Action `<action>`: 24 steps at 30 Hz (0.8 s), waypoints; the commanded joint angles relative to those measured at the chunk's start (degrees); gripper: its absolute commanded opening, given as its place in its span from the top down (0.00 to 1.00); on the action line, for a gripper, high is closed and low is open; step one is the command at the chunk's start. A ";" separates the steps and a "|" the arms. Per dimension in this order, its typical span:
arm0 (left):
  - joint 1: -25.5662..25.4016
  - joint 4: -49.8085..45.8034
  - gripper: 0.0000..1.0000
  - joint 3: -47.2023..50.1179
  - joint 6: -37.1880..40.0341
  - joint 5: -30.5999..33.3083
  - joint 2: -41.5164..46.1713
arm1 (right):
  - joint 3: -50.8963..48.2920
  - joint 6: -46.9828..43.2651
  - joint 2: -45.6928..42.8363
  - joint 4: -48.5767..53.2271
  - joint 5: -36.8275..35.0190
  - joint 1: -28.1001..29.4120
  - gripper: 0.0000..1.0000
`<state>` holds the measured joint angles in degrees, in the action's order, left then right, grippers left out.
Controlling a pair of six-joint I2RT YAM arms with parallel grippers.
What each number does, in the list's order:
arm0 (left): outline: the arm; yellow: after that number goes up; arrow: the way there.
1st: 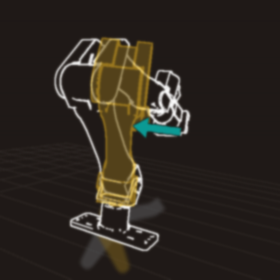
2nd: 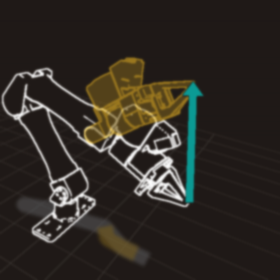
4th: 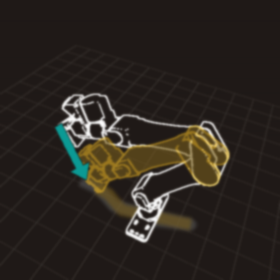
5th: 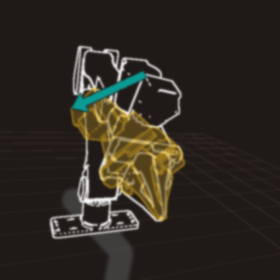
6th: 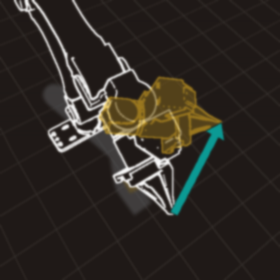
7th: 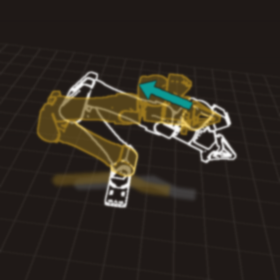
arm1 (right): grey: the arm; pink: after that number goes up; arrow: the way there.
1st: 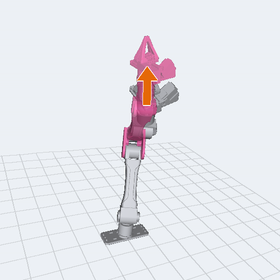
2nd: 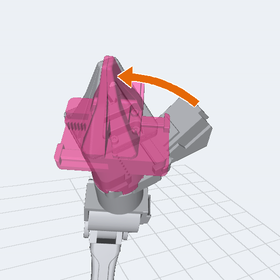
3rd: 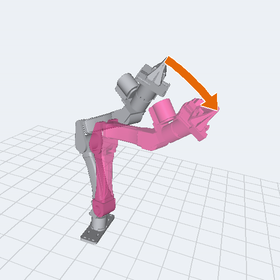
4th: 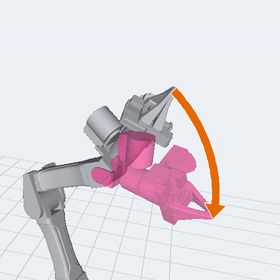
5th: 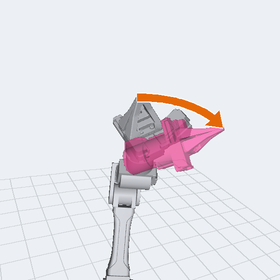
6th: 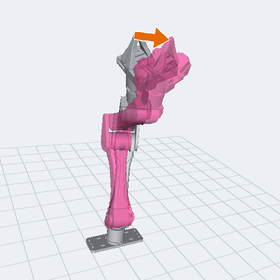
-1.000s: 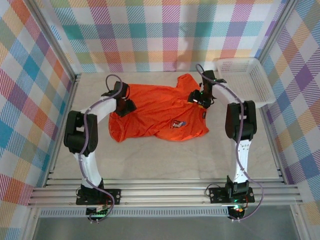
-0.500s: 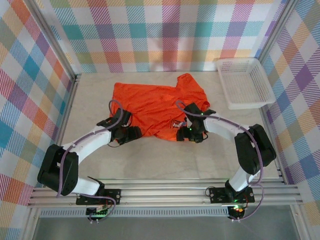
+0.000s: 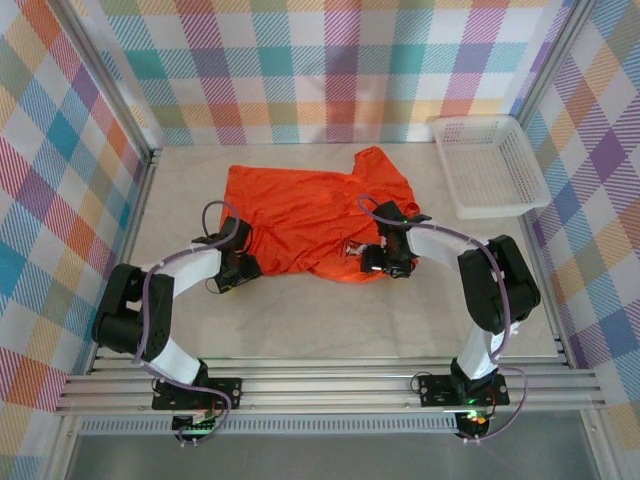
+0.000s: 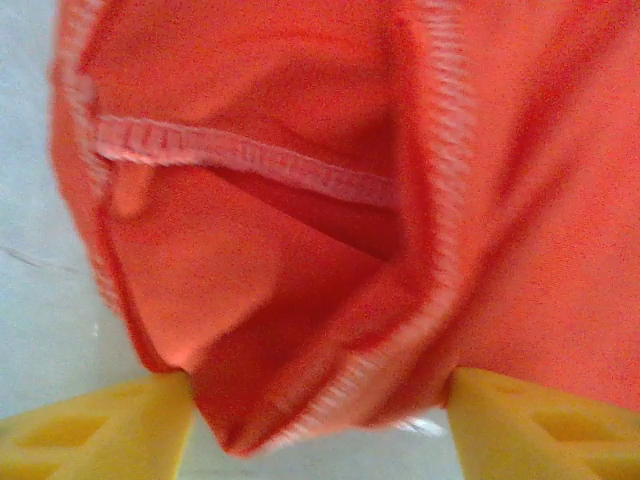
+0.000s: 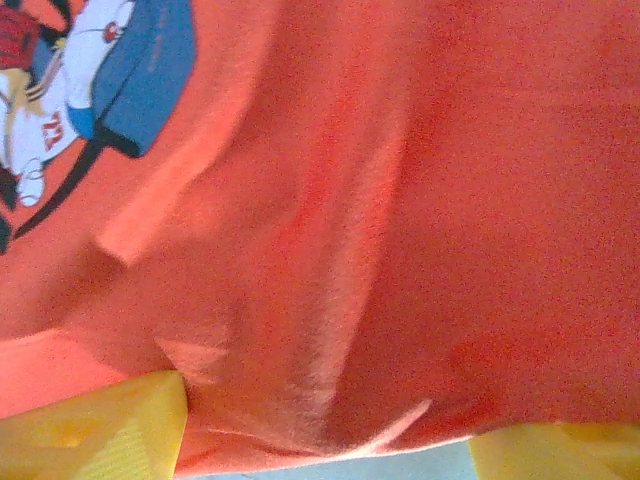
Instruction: Fold the inside-out t-shirt
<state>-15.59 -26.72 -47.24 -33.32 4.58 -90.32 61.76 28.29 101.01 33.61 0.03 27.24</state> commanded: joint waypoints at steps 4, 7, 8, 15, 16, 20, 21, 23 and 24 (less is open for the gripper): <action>1.98 0.41 0.94 -3.86 1.03 -0.21 -3.71 | 2.41 -0.58 1.54 -0.44 -1.18 -0.94 0.58; 3.16 -6.86 1.00 -6.67 1.99 3.87 0.58 | 3.01 -1.86 -0.61 2.47 -1.94 -1.49 0.90; 3.72 -9.36 1.00 -7.59 2.30 5.18 3.04 | 2.93 -2.42 -2.21 4.10 -2.58 -1.58 0.97; 8.67 -21.97 1.00 -13.17 3.12 10.71 21.86 | 2.40 -5.44 -20.69 18.69 -2.93 -1.83 1.00; 8.98 -22.98 1.00 -14.04 3.41 11.13 23.67 | 2.76 -5.60 -23.09 20.35 -2.60 -1.99 1.00; 9.40 -26.02 1.00 -18.43 4.38 12.68 28.29 | 6.19 -6.52 -29.77 25.26 0.07 -3.61 1.00; 9.40 -26.10 1.00 -19.29 4.57 12.72 28.41 | 7.25 -6.80 -30.22 25.76 0.42 -4.05 1.00; 9.43 -25.65 1.00 -20.71 4.89 12.69 27.39 | 9.70 -7.67 -29.88 26.00 1.18 -5.36 1.00; 9.43 -24.97 1.00 -21.06 5.01 12.66 26.43 | 10.55 -7.99 -29.27 25.65 1.28 -6.12 1.00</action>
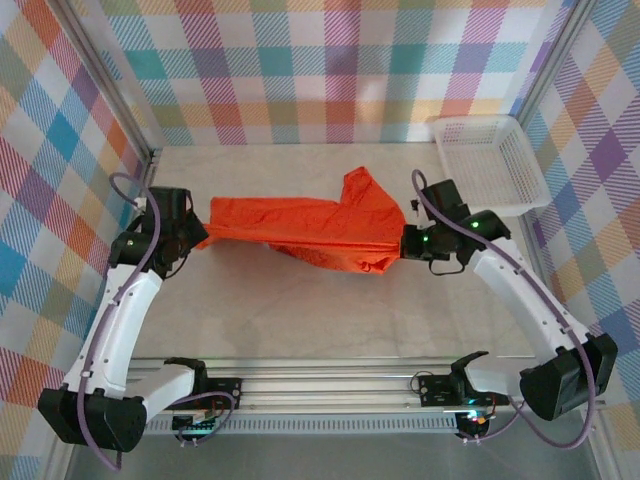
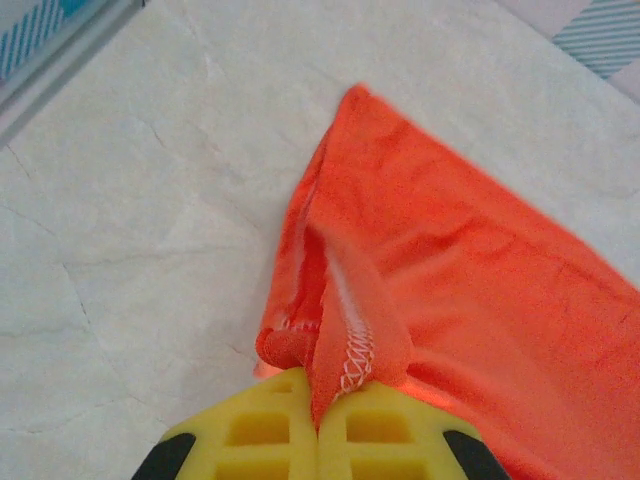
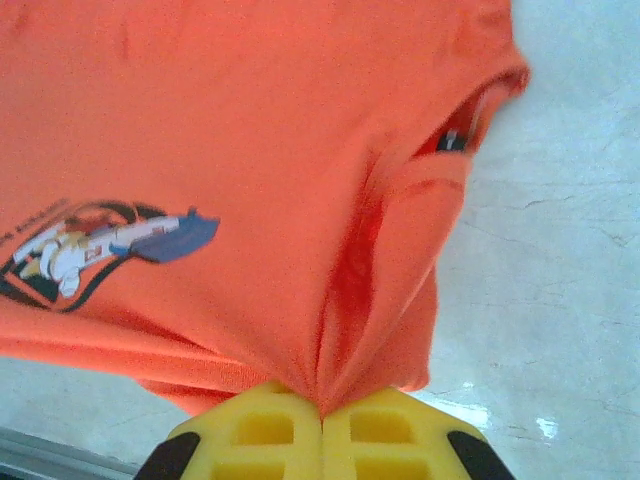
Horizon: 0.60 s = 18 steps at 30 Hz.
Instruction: Fold the inside-out t-shirt
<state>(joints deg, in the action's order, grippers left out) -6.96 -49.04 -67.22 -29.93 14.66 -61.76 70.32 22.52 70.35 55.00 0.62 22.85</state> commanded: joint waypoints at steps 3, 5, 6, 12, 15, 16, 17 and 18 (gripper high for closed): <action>0.89 0.07 1.00 -2.20 2.05 1.04 -8.01 | 4.68 -3.29 6.62 0.06 3.28 -4.79 1.00; 0.87 2.26 1.00 -3.33 2.14 -0.19 -14.78 | 7.87 -3.70 13.62 -3.86 5.52 -5.68 1.00; 0.89 3.05 1.00 -4.12 2.28 -0.56 -18.10 | 9.63 -3.71 17.41 -5.22 5.85 -5.63 1.00; 0.04 2.80 0.72 -12.45 3.55 -3.62 -32.70 | 25.65 -3.11 42.19 -4.50 3.79 -5.79 0.50; -4.80 4.12 0.47 -13.14 5.55 -0.68 -29.24 | 24.83 -2.69 41.32 -4.15 3.12 -5.76 0.38; -6.82 4.91 0.47 -12.96 6.65 -0.54 -27.82 | 22.05 -2.34 38.91 -5.61 3.56 -5.67 0.37; -8.69 5.68 0.47 -12.73 7.47 -1.25 -26.65 | 18.66 -1.74 36.32 -7.57 4.28 -5.65 0.36; -10.07 6.41 0.48 -12.30 7.95 -2.84 -25.81 | 15.66 -1.27 34.33 -9.59 5.40 -5.64 0.37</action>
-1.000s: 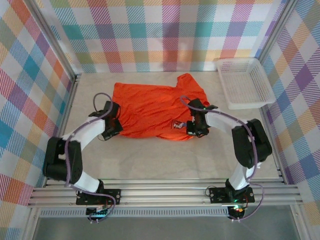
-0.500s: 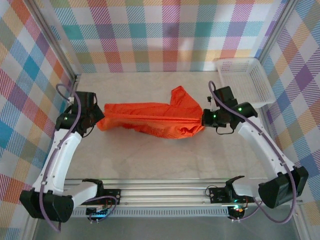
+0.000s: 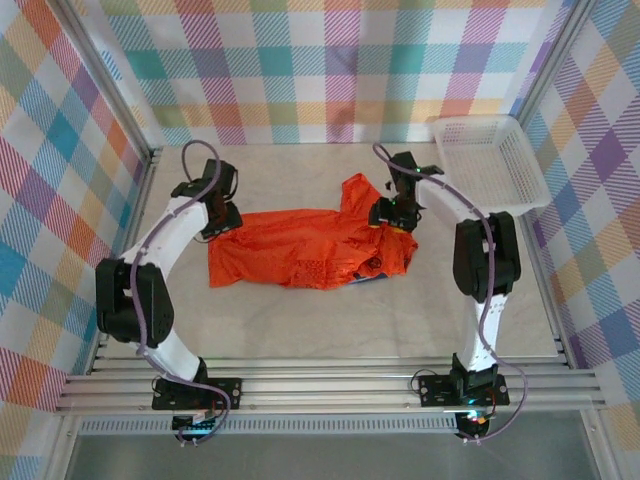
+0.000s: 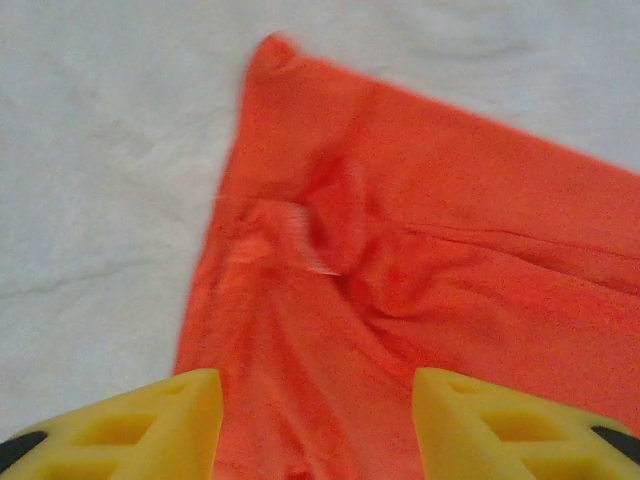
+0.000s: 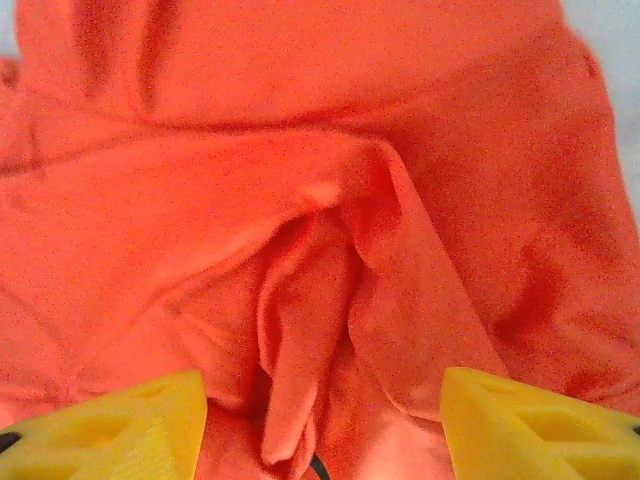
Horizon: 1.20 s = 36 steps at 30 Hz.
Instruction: Fold the inside-out t-shirt
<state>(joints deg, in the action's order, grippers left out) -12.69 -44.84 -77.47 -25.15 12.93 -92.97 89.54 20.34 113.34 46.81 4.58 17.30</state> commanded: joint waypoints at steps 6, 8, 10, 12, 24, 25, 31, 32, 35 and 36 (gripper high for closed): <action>-11.59 14.56 0.55 1.57 0.93 -18.83 5.39 | -10.18 2.14 -7.36 -7.75 5.41 -0.20 0.41; -14.45 15.95 0.55 -0.27 0.87 -20.53 2.01 | -10.34 2.49 -4.75 -9.12 5.57 -0.24 0.49; -16.76 16.25 0.53 -3.18 1.09 -21.23 -2.01 | -11.45 2.68 -3.46 -9.62 5.61 -0.28 0.65; -18.73 17.48 0.51 -5.79 1.54 -22.34 -6.53 | -15.30 2.99 -4.86 -11.23 5.37 -0.42 0.83; -27.94 7.44 0.45 -29.63 7.29 -23.39 -33.56 | -34.37 5.19 -16.48 -15.55 4.39 -0.58 1.00; -28.26 6.79 0.45 -30.75 7.47 -23.37 -34.86 | -34.70 5.24 -16.42 -15.77 4.51 -0.56 1.00; -28.88 5.74 0.45 -33.21 7.66 -21.65 -39.81 | -34.12 5.41 -16.14 -15.89 5.43 -0.55 1.00; -28.93 5.81 0.45 -33.59 7.60 -21.65 -40.44 | -34.09 5.34 -16.28 -15.93 5.44 -0.58 1.00; -29.10 5.46 0.57 -34.93 7.22 -20.93 -42.13 | -34.08 5.50 -16.81 -15.72 5.44 -0.56 1.00; -29.12 4.68 0.70 -35.73 7.22 -20.55 -42.69 | -34.08 5.57 -17.16 -15.36 5.51 -0.56 1.00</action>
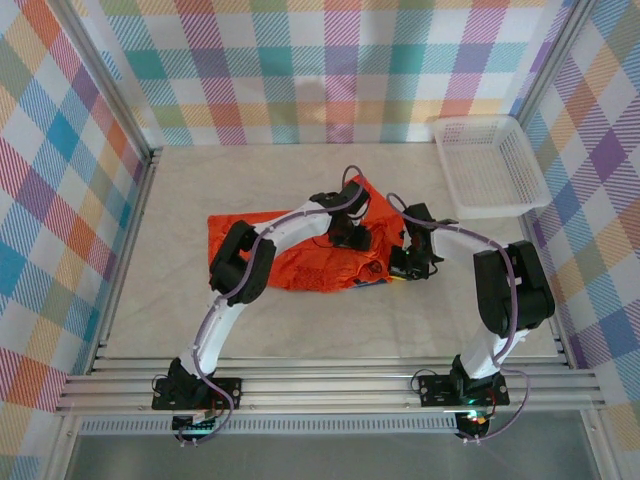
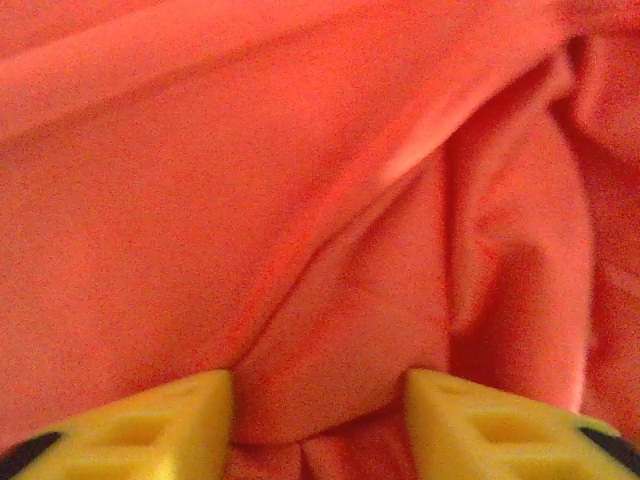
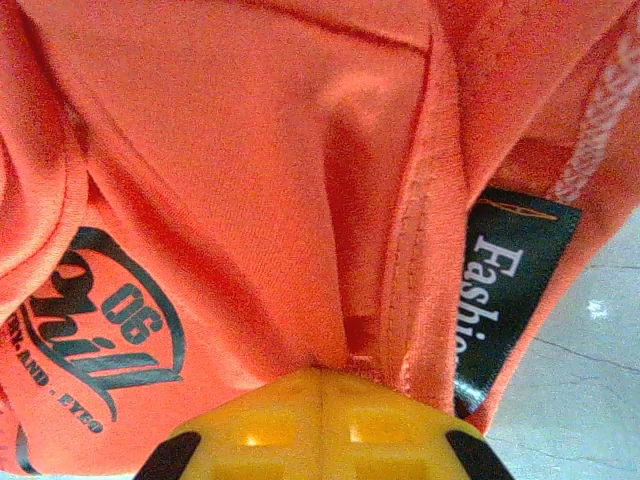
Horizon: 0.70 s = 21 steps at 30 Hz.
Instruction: Fold the inside-out t-shirt
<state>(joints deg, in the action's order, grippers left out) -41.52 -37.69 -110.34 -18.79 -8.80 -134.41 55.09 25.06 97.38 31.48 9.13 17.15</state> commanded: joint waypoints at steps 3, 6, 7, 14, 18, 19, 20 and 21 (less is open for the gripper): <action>-0.32 -4.94 1.00 -4.23 0.86 2.75 -0.89 | -0.17 2.09 -5.41 0.30 3.22 -0.38 1.00; -0.31 -6.41 1.00 -3.54 0.30 4.50 2.58 | -0.30 4.54 -11.07 -1.16 4.94 -0.37 0.85; -0.31 -6.51 1.00 -3.03 -0.19 4.83 4.09 | 0.19 5.29 -11.92 -1.67 4.87 -0.38 0.78; -0.41 -3.02 1.00 4.55 -6.01 4.55 17.21 | 7.93 9.99 -4.26 -5.29 5.85 -0.58 0.60; -0.57 1.67 1.00 11.16 -8.72 3.17 23.44 | 10.83 15.58 1.08 -11.99 9.49 -0.67 0.54; -0.58 2.48 1.00 12.34 -9.17 3.02 24.20 | 11.28 17.08 2.18 -13.92 10.58 -0.63 0.53; -0.56 3.25 1.00 13.53 -9.53 2.96 25.04 | 11.65 19.01 3.38 -16.08 11.62 -0.62 0.52; -0.58 3.95 1.00 14.57 -9.90 2.76 25.48 | 11.78 21.15 4.69 -18.66 12.60 -0.60 0.50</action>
<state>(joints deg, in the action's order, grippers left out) -41.58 -36.84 -99.09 -25.98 -5.10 -110.04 65.08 39.13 99.66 20.71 17.17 16.82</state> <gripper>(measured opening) 0.050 0.490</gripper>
